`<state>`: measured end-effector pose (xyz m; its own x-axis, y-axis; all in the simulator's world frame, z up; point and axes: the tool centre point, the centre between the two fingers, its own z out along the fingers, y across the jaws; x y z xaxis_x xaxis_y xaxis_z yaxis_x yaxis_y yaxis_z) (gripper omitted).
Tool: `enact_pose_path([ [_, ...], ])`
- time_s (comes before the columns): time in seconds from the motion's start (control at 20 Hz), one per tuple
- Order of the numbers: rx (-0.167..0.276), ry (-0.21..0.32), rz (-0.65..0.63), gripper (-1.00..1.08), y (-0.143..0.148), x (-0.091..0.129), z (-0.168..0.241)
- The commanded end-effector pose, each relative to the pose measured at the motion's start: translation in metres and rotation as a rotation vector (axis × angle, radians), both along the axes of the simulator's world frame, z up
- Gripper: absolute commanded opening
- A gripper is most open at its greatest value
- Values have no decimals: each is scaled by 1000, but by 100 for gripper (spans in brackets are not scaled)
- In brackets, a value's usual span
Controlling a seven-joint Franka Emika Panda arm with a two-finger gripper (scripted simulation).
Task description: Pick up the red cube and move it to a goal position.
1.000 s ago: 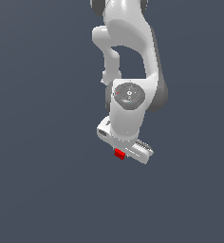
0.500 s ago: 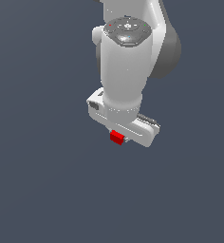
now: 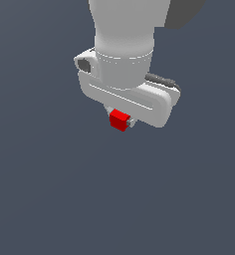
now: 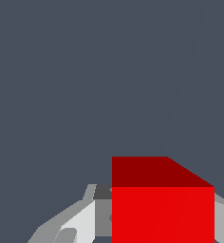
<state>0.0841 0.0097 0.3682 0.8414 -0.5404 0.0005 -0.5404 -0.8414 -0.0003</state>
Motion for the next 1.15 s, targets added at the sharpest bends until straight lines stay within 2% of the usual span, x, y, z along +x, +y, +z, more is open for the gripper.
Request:
enact_pose_path([
  [0.0,0,1,0,-100,-3,0,23],
  [0.5,0,1,1,-100,-9,1,74],
  [1.1,0,1,1,-100,-10,3,87],
])
